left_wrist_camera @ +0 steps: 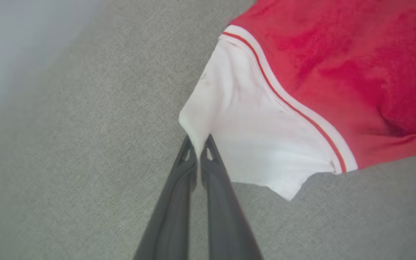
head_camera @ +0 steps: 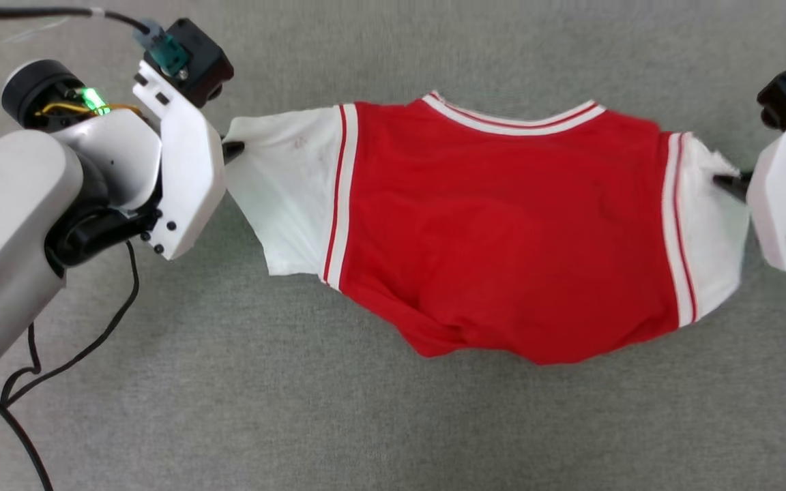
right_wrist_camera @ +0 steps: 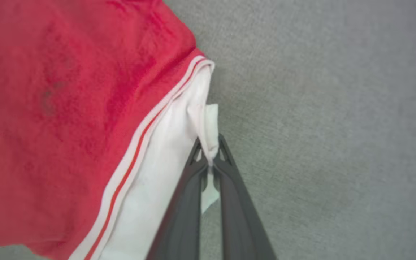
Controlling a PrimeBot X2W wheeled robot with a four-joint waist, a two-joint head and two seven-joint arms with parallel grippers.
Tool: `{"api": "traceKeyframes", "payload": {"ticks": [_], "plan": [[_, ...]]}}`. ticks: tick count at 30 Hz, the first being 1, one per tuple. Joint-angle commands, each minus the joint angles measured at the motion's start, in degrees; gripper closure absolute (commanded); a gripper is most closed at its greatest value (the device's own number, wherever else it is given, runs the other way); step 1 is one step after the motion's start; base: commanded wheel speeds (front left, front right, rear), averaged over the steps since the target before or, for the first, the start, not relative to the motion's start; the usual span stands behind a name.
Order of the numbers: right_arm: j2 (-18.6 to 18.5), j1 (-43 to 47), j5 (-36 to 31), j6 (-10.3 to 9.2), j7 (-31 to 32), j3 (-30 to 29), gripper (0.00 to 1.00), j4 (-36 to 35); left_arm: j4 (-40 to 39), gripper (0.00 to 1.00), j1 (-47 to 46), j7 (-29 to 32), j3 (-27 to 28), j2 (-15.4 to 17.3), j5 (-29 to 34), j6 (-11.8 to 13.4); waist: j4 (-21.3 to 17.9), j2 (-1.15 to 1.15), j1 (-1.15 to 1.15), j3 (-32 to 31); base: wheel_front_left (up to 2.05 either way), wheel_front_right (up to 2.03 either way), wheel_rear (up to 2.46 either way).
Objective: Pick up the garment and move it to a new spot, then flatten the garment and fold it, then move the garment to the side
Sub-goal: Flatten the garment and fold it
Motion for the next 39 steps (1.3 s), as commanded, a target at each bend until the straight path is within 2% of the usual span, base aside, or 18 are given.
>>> {"api": "traceKeyframes", "payload": {"ticks": [1, 9, 14, 21, 31, 39], "plan": [[-1.7, -1.2, -0.7, -0.06, -1.9, 0.7, 1.0, -1.1, 0.0, 1.0, 0.4, -1.1, 0.0, 0.3, 0.1, 0.0, -0.5, 0.0, 0.0, -3.3, 0.0, 0.0, 0.0], [-5.8, -4.3, -0.8, -0.06, -10.5, 0.8, 1.0, -7.1, -2.7, 1.0, -1.7, -8.6, 1.2, 1.2, 1.6, 0.0, -0.8, 0.0, 0.0, -9.0, 0.0, 0.0, 0.0], [-5.6, -7.6, -1.5, -0.06, -14.3, -2.9, 1.0, -8.8, -2.8, 1.0, -5.2, -12.9, 3.3, 0.4, 3.5, 0.5, -0.7, 0.0, 0.0, -10.1, 0.0, 0.0, 0.0], [-1.1, -15.2, -6.6, -0.05, -17.3, -9.6, 1.0, -5.6, 0.9, 1.0, -13.1, -17.8, 6.3, -3.0, 8.4, 2.1, -0.5, 0.0, 0.0, -7.9, 0.0, 0.0, 0.0], [7.8, -33.1, -19.5, -0.05, -19.9, -16.4, 1.0, 4.0, 10.1, 1.0, -29.1, -23.2, 10.7, -7.2, 14.9, 3.7, -0.8, 0.0, 0.0, 2.5, 0.0, 0.0, 0.0], [13.4, -47.2, -27.6, -0.06, -24.3, -20.0, 1.0, 11.4, 18.3, 1.0, -41.8, -27.8, 13.3, -10.2, 17.9, 2.9, -0.6, 0.0, 0.0, 8.2, 0.0, 0.0, 0.0]]}}
